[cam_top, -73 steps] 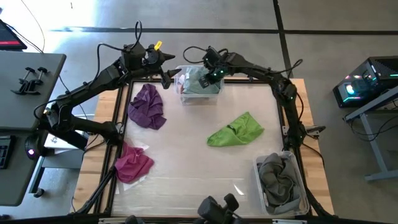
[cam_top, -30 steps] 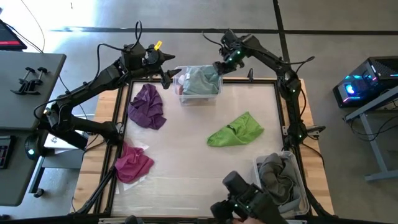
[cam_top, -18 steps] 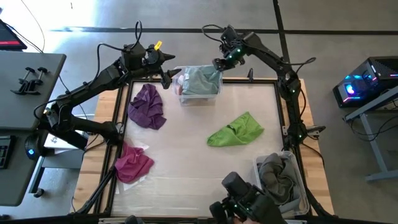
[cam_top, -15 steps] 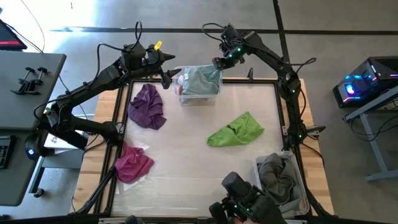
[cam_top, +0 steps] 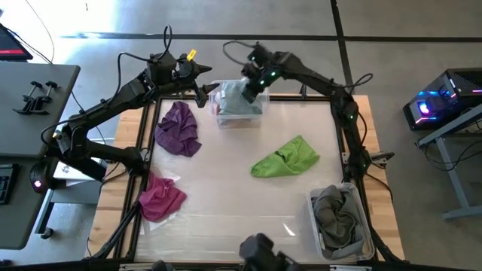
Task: Sort towels by color in basket
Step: Put the light blue towel into the top transparent bin
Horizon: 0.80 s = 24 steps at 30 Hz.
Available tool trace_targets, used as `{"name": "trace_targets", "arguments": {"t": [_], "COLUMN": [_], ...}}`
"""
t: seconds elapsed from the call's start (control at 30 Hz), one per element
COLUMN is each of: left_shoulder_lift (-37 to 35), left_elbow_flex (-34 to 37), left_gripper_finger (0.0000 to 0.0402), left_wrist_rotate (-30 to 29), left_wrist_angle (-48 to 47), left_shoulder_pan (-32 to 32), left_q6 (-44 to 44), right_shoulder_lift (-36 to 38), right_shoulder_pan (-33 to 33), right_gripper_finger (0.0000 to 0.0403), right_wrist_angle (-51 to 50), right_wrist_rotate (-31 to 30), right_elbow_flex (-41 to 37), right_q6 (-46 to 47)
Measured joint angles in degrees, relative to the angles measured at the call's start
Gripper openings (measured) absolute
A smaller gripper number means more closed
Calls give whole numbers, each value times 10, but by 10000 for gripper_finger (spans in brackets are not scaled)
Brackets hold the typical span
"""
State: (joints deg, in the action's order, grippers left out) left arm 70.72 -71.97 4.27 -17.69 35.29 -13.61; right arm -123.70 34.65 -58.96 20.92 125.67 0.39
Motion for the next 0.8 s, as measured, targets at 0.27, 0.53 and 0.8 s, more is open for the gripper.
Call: {"name": "trace_targets", "arguments": {"t": [0.27,0.53,0.8], "left_shoulder_lift": [0,0,0], "left_elbow_flex": [0,0,0], "left_gripper_finger": [298,298,298], "left_wrist_rotate": [0,0,0], "left_wrist_angle": [0,0,0], "left_shoulder_pan": [0,0,0], "left_q6": [0,0,26], "right_shoulder_lift": [-1,-2,-2], "right_shoulder_pan": [-13,-12,-9], "right_gripper_finger": [1,67,126], "right_wrist_angle": [76,49,-121], "right_wrist_rotate": [-77,-98,-92], "right_elbow_flex": [-121,-129,49], "right_q6": [74,95,71]}}
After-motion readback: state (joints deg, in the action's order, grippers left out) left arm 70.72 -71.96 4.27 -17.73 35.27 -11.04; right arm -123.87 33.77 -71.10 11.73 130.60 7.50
